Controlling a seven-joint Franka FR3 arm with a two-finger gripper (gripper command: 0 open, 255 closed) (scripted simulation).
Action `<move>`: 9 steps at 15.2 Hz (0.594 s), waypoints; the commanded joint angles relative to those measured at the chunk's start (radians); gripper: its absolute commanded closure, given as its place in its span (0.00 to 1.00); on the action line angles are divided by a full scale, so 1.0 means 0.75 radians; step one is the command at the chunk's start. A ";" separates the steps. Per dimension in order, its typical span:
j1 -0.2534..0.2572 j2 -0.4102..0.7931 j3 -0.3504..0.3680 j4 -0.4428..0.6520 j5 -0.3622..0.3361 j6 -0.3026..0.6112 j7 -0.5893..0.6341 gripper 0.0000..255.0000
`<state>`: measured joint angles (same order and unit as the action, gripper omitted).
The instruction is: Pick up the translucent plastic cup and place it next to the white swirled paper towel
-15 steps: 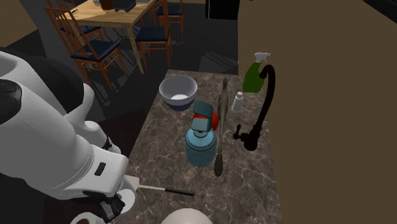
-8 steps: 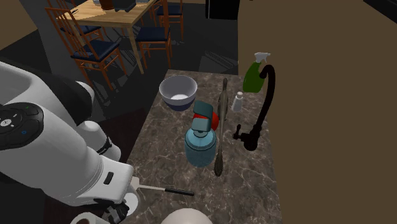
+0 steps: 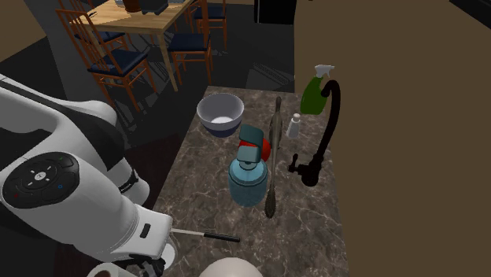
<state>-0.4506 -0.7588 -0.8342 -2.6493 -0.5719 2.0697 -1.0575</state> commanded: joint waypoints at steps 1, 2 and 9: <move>0.003 0.020 -0.026 -0.019 -0.014 0.042 0.000 1.00; 0.005 0.030 -0.038 -0.030 -0.021 0.064 0.000 1.00; 0.009 0.048 -0.059 -0.046 -0.033 0.099 0.001 1.00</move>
<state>-0.4438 -0.7226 -0.8786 -2.6835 -0.5961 2.1434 -1.0566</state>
